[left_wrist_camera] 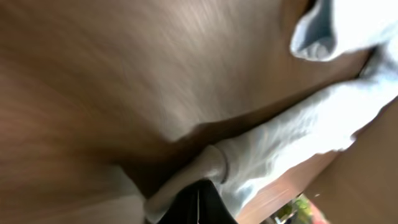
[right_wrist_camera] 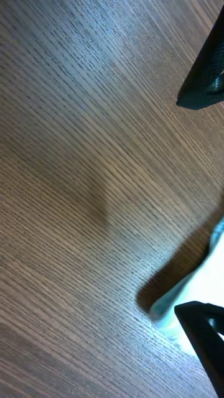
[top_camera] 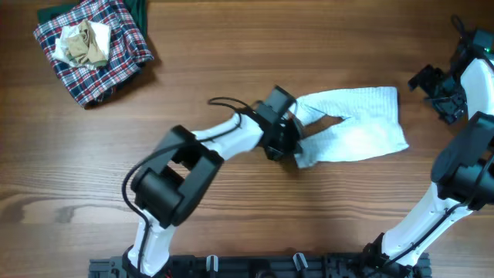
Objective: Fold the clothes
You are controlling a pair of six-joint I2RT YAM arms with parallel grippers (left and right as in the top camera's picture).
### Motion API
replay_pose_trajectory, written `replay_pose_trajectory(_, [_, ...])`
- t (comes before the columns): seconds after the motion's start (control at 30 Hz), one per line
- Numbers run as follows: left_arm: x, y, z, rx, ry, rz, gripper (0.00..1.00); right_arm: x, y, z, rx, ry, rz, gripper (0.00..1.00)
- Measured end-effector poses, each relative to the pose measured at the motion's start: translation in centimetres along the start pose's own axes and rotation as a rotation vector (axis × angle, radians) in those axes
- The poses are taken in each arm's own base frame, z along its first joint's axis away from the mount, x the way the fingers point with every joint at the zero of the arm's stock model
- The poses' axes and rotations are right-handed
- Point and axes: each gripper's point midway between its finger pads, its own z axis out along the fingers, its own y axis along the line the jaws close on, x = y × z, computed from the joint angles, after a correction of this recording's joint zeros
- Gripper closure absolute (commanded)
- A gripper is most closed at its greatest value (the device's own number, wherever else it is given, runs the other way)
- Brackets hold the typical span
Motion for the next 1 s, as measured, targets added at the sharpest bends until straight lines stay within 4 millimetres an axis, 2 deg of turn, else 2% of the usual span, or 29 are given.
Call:
replay_pose_trajectory(0.07, [-2.6, 1.6, -1.9, -0.005, -0.007, -0.067, 0.96, 0.1, 0.0, 0.0, 0.001, 0.002, 0.0, 0.0])
replay_pose_trajectory(0.17, [-4.5, 3.2, -3.7, -0.012, -0.007, -0.115, 0.96, 0.2, -0.1, 0.0, 0.003, 0.007, 0.0, 0.0])
replay_pose_trajectory(0.33, [-8.9, 7.1, -7.9, -0.002, -0.032, -0.227, 0.96, 0.4, 0.0, 0.0, -0.001, 0.017, -0.001, 0.0])
replay_pose_trajectory(0.53, [-12.3, 11.7, -12.3, 0.012, -0.063, -0.337, 0.96, 1.0, 1.2, -0.1, -0.073, 0.05, -0.006, 0.0])
replay_pose_trajectory(0.63, [-13.0, 13.7, -13.9, 0.014, -0.066, -0.367, 0.95, 1.4, 2.9, -0.2, -0.146, 0.067, -0.062, 0.0])
replay_pose_trajectory(0.73, [-13.2, 14.6, -14.8, 0.011, -0.069, -0.33, 0.87, 2.9, 5.8, -0.7, -0.234, 0.094, -0.163, 0.0])
replay_pose_trajectory(0.8, [-13.3, 14.8, -15.2, -0.008, -0.088, -0.259, 0.85, 4.7, 8.6, -1.2, -0.307, 0.126, -0.236, 0.0])
replay_pose_trajectory(1.0, [-13.0, 14.8, -17.0, -0.084, -0.16, -0.119, 0.83, 9.4, 15.2, -3.0, -0.497, 0.202, -0.378, 0.06])
